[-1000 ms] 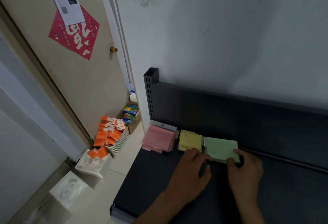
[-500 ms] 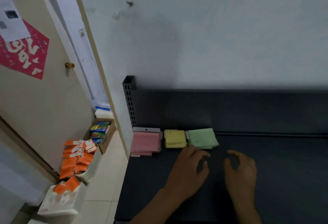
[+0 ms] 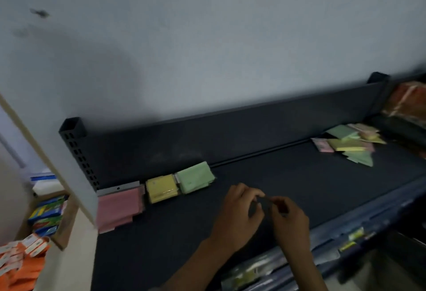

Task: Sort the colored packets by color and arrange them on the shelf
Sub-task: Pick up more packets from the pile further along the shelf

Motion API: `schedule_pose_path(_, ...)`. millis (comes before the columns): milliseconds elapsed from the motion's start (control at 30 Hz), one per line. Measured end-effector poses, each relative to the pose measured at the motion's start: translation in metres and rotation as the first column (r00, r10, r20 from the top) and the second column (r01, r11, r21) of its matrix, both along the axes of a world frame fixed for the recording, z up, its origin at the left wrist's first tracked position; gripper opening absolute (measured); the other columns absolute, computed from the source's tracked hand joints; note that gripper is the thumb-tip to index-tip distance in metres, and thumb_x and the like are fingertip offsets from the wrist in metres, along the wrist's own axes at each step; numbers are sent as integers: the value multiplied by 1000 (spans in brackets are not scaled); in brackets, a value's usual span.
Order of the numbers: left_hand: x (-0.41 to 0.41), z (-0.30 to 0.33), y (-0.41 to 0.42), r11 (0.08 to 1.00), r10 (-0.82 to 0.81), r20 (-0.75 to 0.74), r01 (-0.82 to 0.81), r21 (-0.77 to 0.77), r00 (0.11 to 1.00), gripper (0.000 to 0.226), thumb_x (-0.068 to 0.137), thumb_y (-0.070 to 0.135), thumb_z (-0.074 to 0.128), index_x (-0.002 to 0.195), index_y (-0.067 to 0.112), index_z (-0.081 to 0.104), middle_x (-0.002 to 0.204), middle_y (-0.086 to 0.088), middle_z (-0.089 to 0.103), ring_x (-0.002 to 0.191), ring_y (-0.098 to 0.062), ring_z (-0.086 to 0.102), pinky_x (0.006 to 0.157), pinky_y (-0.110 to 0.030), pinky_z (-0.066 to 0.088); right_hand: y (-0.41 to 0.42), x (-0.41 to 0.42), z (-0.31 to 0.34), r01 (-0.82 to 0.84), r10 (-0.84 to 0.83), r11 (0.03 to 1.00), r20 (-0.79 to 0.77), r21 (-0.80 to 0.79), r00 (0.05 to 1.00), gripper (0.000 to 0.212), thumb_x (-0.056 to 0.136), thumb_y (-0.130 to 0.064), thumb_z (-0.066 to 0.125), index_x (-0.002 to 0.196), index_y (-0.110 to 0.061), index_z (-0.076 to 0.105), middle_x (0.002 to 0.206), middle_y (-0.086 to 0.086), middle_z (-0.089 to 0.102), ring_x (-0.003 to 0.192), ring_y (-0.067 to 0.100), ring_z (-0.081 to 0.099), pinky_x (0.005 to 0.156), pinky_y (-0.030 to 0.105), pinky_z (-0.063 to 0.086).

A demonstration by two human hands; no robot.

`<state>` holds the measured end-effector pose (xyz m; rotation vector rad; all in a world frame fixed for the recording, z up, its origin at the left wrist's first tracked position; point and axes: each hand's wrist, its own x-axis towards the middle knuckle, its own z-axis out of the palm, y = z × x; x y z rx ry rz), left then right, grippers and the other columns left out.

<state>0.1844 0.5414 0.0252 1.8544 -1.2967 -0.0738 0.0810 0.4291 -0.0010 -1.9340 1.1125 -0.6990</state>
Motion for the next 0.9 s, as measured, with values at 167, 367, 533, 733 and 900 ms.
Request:
schedule_pose_path(167,-33,-2,-55,998,-56,-4,56,19,998,20,96,33,53,116,32,57,105,15,46,103,-4,45,90,-29,46,-37,-46,5,85,-85,996,7,-12,996,14,100,-16,58,110,-22,67,97,-5,67,81,4,61,65,19,43)
schedule_pose_path(367,-80,-11,-119,994,-72,-54,76,84,996,23,90,35,51,112,34,57,102,14,47,100,-5,46,87,-33,47,-87,-96,5,216,-217,975,19,51,976,16,99,-17,59,110,-22,69,103,-5,69,87,1,60,69,18,43)
schedule_pose_path(533,-112,-21,-171,982,-125,-113,139,128,986,20,92,35,51,112,36,54,102,18,45,101,-2,44,87,-32,47,-122,-130,9,236,-241,968,66,80,968,21,96,-8,62,92,-28,66,93,-9,69,84,1,63,65,10,41)
schedule_pose_path(733,-149,-26,-233,980,-168,-172,184,78,971,22,90,51,50,105,36,58,102,18,50,102,-2,51,85,-35,50,-173,-155,19,245,-254,965,106,90,961,36,92,1,61,81,-33,67,85,-12,70,80,-6,62,65,5,43)
schedule_pose_path(900,-167,-15,-278,973,-169,-245,201,110,955,44,91,43,60,132,46,43,107,21,47,106,-2,50,91,-31,50,-216,-182,23,247,-259,964,125,101,958,28,91,-3,66,88,-30,69,86,-12,70,82,-11,61,66,3,44)
